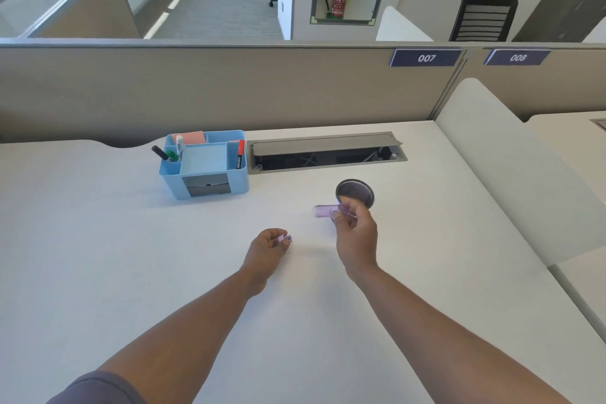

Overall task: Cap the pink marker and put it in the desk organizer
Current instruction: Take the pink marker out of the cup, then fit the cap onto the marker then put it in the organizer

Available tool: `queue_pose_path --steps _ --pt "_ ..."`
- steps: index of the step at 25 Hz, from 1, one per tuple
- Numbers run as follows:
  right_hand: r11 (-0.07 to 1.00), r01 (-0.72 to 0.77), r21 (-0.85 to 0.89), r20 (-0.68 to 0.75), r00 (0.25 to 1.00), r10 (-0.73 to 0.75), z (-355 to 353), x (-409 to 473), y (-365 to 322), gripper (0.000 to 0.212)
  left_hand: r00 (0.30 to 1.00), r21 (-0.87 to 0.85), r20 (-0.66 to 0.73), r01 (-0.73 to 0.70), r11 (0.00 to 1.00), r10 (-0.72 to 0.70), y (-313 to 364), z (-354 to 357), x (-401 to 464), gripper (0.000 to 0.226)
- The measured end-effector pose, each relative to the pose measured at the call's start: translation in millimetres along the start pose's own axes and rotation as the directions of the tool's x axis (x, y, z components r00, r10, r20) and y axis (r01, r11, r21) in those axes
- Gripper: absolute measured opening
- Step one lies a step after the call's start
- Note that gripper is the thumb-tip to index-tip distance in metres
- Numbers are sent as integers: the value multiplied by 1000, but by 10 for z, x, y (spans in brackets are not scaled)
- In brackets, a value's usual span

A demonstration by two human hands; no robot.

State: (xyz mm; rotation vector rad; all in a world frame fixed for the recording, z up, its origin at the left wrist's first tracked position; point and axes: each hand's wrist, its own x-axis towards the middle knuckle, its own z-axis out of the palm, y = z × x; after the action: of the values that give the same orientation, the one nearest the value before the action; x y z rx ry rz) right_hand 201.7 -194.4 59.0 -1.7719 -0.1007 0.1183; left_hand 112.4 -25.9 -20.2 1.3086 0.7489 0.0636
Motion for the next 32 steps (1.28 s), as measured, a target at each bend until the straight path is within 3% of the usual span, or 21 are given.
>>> queue_pose_path --steps 6,11,20,26,32 --pt "968 -243 56 239 945 223 330 -371 287 22 999 -37 -41 12 999 -13 -92 -420 -355 23" --pt "937 -341 70 364 884 295 545 -572 393 23 999 -62 -52 9 998 -12 -183 -634 -587 24" --pt "913 -401 79 434 838 331 562 -672 424 22 999 -51 -46 2 999 -4 -171 -636 -678 19" --pt "881 -460 109 449 814 369 564 -677 472 18 998 -68 -53 26 997 -30 -192 -650 -666 28" --pt "864 -494 96 465 790 400 567 -645 538 19 997 -108 -61 45 993 -52 -236 -700 -634 12"
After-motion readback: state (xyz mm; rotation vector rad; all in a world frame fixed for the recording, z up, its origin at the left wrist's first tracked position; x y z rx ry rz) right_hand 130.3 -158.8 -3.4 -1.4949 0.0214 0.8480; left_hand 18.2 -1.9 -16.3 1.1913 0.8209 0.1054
